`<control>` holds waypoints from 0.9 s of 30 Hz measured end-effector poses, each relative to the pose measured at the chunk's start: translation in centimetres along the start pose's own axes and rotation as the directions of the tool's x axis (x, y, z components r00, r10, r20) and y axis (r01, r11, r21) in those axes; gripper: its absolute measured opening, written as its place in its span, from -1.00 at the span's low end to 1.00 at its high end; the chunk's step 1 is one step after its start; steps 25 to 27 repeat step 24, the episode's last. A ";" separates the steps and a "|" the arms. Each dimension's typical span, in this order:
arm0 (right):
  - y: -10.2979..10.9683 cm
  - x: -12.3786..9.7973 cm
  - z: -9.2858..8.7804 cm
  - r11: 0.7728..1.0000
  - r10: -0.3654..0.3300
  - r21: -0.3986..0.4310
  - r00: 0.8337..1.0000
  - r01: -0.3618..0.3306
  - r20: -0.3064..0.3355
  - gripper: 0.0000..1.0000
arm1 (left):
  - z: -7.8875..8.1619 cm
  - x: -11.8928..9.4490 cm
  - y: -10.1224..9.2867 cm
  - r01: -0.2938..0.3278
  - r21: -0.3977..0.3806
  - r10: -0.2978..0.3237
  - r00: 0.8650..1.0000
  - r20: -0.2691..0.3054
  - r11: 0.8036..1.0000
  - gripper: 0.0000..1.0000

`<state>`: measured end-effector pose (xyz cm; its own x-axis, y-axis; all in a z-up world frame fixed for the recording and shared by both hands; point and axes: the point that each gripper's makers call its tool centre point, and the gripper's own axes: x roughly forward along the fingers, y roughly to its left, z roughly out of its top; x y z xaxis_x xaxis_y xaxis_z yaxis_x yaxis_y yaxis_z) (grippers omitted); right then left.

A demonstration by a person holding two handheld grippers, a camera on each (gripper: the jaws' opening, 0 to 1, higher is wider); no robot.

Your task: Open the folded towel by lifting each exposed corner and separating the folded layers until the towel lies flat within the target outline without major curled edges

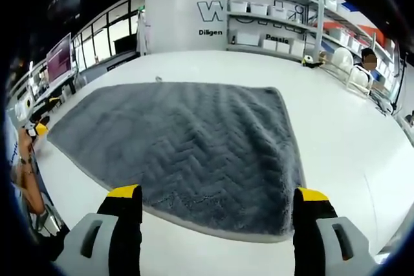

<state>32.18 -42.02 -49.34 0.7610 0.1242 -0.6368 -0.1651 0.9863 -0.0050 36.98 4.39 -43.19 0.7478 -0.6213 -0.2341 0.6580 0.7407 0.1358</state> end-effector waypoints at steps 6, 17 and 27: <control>-0.7 0.0 0.3 1.000 0.005 0.000 1.000 -0.005 0.003 0.99 | 0.1 0.0 0.0 -0.001 -0.002 0.001 1.000 0.002 1.000 0.99; -1.5 -0.1 0.5 1.000 0.006 0.003 1.000 -0.006 0.005 0.99 | -0.2 0.2 -0.2 0.005 -0.002 -0.005 1.000 -0.007 1.000 0.99; -0.7 0.0 -0.1 1.000 0.006 0.005 1.000 -0.006 0.002 0.99 | -0.4 0.1 -0.2 0.001 -0.005 -0.001 1.000 -0.012 1.000 0.99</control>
